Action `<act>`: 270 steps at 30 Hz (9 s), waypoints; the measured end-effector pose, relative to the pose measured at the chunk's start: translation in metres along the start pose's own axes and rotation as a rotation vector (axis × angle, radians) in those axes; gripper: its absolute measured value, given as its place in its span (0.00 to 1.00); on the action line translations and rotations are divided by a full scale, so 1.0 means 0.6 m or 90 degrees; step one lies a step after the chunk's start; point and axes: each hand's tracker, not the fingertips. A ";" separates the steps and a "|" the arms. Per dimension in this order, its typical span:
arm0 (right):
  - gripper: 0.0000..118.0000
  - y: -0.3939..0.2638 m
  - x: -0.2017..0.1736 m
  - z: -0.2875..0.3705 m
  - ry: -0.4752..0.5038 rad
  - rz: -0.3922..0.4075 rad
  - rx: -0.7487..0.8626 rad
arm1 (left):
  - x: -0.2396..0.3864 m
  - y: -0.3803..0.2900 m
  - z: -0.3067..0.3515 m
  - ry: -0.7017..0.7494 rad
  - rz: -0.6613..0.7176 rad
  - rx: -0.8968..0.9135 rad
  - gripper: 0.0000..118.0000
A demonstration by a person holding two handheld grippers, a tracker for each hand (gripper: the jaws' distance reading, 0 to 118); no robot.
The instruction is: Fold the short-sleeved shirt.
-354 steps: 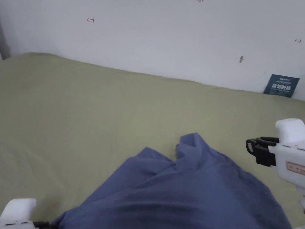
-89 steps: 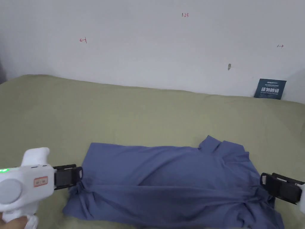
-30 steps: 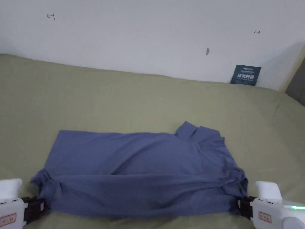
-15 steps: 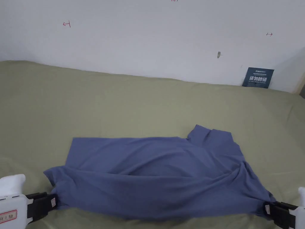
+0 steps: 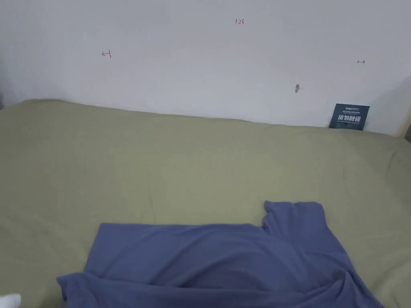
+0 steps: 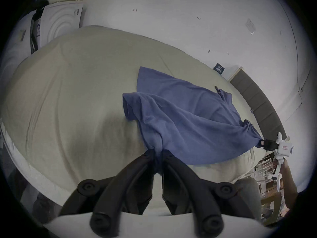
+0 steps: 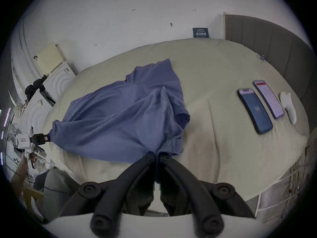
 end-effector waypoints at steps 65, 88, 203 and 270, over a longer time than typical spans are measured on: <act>0.00 0.066 -0.190 0.057 -0.055 0.237 0.315 | 0.035 0.315 -0.311 0.185 -0.003 -0.221 0.84; 0.00 0.389 0.024 -0.382 -0.119 0.003 -0.310 | 0.048 0.299 -0.270 0.151 -0.021 -0.165 0.03; 0.00 -0.041 -0.274 0.184 -0.007 0.193 0.317 | -0.063 -0.001 0.039 -0.118 0.161 0.007 0.06; 0.00 -0.068 -0.232 0.260 0.002 0.148 0.339 | 0.319 -0.146 -0.239 -0.340 0.206 -0.062 0.00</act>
